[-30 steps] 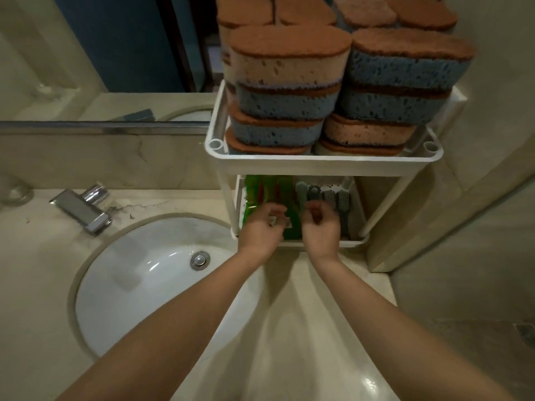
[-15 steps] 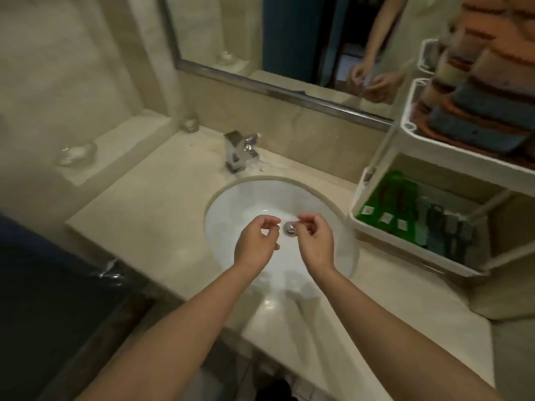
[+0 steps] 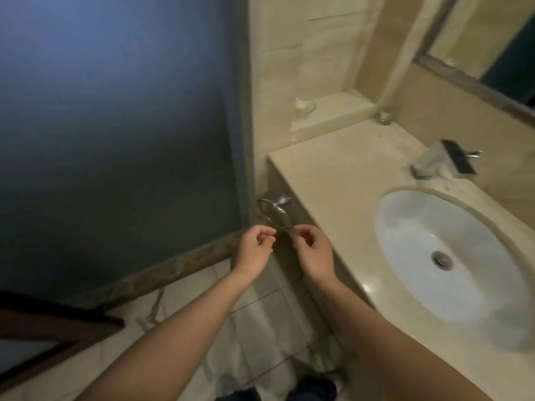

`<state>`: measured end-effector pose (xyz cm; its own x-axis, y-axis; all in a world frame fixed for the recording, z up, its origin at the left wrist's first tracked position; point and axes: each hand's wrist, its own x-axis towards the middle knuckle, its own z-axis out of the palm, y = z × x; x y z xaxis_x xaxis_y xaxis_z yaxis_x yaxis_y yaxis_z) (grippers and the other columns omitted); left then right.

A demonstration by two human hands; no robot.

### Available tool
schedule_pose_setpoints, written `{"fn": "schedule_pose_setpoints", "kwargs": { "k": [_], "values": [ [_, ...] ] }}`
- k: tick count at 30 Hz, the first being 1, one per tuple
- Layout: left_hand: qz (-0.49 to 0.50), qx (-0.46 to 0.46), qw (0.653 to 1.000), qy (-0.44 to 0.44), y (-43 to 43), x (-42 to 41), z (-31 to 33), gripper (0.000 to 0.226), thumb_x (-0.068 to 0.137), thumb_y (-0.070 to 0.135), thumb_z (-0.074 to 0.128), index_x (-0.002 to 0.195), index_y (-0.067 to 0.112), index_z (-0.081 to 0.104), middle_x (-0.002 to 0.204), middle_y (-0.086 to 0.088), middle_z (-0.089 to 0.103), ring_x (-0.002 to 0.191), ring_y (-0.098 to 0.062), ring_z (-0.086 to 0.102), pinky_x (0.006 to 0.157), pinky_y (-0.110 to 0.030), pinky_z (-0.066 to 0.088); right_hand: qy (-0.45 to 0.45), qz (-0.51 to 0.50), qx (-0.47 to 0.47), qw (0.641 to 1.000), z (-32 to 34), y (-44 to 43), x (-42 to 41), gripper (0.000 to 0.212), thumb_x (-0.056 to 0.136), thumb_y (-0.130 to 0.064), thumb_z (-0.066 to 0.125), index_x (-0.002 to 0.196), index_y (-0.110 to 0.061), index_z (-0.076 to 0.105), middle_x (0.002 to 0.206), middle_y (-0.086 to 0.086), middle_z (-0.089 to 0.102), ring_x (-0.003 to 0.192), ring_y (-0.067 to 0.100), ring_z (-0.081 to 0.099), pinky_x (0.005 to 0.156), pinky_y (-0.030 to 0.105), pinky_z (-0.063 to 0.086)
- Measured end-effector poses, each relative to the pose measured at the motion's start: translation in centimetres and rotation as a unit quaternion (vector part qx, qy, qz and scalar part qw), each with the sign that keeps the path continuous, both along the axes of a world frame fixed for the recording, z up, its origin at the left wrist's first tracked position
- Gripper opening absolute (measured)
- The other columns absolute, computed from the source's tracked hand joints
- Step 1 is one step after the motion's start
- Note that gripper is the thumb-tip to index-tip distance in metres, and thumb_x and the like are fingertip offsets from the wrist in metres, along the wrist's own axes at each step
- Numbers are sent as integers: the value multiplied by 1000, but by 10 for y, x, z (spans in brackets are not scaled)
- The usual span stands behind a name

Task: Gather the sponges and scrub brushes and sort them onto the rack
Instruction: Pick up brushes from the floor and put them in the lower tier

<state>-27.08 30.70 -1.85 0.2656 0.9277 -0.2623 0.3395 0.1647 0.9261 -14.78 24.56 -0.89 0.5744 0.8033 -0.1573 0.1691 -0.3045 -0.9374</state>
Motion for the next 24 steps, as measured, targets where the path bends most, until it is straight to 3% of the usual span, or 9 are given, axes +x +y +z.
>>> {"fn": "schedule_pose_setpoints", "kwargs": {
  "k": [2, 6, 9, 14, 16, 20, 24],
  "values": [
    [33, -4, 999, 11, 5, -47, -7, 30, 88, 1, 55, 81, 30, 61, 84, 2, 67, 74, -13, 65, 78, -40, 56, 4, 44, -7, 999, -4, 15, -40, 16, 87, -10, 59, 98, -19, 67, 90, -3, 69, 86, 13, 64, 79, 23, 49],
    [106, -18, 993, 45, 6, -133, -16, 24, 88, 11, 58, 82, 34, 62, 86, 11, 68, 79, -14, 68, 80, -40, 56, 2, 145, -18, 989, -8, 34, -114, 13, 91, -14, 60, 99, -23, 65, 91, -12, 66, 86, 2, 62, 73, 12, 46],
    [165, -31, 984, 54, -1, -186, -18, 25, 91, 12, 55, 83, 35, 59, 88, 9, 68, 78, -14, 67, 81, -40, 56, -6, 218, -45, 975, -11, 47, -165, 18, 92, -11, 58, 107, -18, 64, 95, -9, 65, 89, 5, 62, 76, 14, 49],
    [280, -43, 958, 36, -18, -255, -28, 18, 91, 11, 57, 90, 28, 64, 95, 1, 69, 74, -14, 67, 67, -27, 52, -26, 322, -80, 943, -20, 62, -234, 14, 88, -7, 57, 97, -15, 65, 85, -6, 64, 74, 7, 58, 68, 22, 48],
    [324, -57, 944, 28, -25, -277, -35, 17, 91, 10, 57, 91, 26, 64, 95, -1, 68, 72, -16, 65, 62, -29, 49, -31, 361, -89, 928, -30, 67, -256, 16, 87, -7, 57, 95, -18, 65, 83, -11, 63, 70, 3, 56, 69, 22, 48],
    [396, -85, 914, 12, -40, -314, -55, 25, 91, 5, 55, 87, 28, 62, 93, -7, 69, 76, -25, 66, 77, -44, 56, -45, 438, -117, 890, -54, 80, -292, 25, 86, -6, 56, 102, -22, 64, 88, -13, 63, 68, -6, 57, 63, 5, 42],
    [471, -119, 874, 24, -55, -337, -85, 24, 89, 7, 57, 84, 30, 64, 90, 6, 69, 85, -20, 67, 85, -44, 54, -55, 507, -154, 846, -90, 95, -315, 28, 84, -4, 57, 100, -26, 62, 88, -9, 63, 69, -1, 58, 65, 9, 43]
  ]
}}
